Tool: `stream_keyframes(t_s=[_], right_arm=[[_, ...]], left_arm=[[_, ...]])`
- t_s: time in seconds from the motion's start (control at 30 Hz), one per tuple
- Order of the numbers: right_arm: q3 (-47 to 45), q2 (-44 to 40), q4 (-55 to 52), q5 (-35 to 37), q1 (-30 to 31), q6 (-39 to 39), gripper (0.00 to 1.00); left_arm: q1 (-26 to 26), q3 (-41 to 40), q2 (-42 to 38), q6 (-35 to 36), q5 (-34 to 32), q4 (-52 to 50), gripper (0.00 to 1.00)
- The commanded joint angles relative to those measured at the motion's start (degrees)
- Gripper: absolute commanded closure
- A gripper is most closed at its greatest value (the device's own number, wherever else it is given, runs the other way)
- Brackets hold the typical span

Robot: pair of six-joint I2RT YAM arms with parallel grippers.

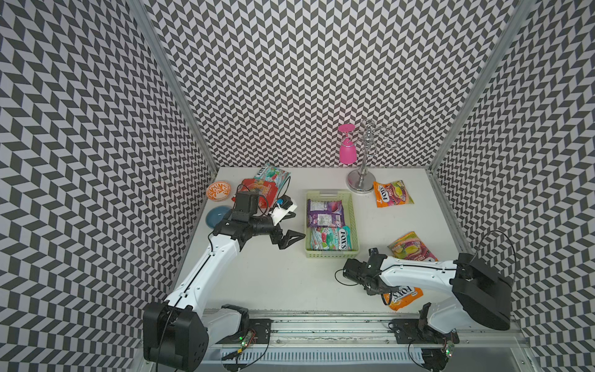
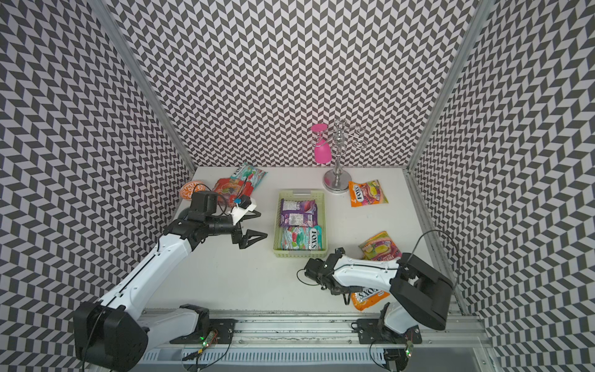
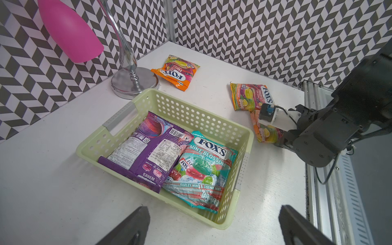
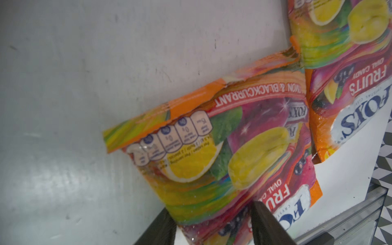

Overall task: Put the candies in the basket
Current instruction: Pick up the candy at the center of the board.

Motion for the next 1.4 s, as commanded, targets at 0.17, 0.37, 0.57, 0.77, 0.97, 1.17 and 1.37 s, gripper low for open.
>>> stream_keyframes(t_s=[0.17,0.37,0.57,0.77,0.97,1.17,1.37], right_arm=[[-0.51,3.12,2.45,0.79,0.70,0.48,0.73],[-0.34,3.28,2.78,0.37,0.92,-0.13,0.90],[0.74,1.32,1.58,0.12,1.22,0.51,0.97],[3.55,-2.93,-1.88,2.36,1.19,2.31,1.00],[7.07,-7.90,-7.46,6.38,1.02,5.41,1.00],[12.71,-11.46,-13.78,13.71,0.50,8.08,1.00],[17.23,-14.02,-11.63,19.28,-1.79,-2.10,1.00]], left_arm=[[0.01,-0.13,-0.58,-0.31,1.12,0.25,0.01],[0.10,-0.20,-0.69,-0.42,1.88,0.34,0.01],[0.19,-0.05,-0.83,-0.42,1.79,0.12,0.01],[0.19,0.29,-0.95,-0.35,1.68,-0.22,0.01],[0.26,0.63,-0.88,-0.42,1.51,-0.50,0.01],[0.25,0.62,-1.14,-0.18,1.44,-0.61,0.01],[0.20,0.36,-1.58,0.02,1.37,-0.45,0.01]])
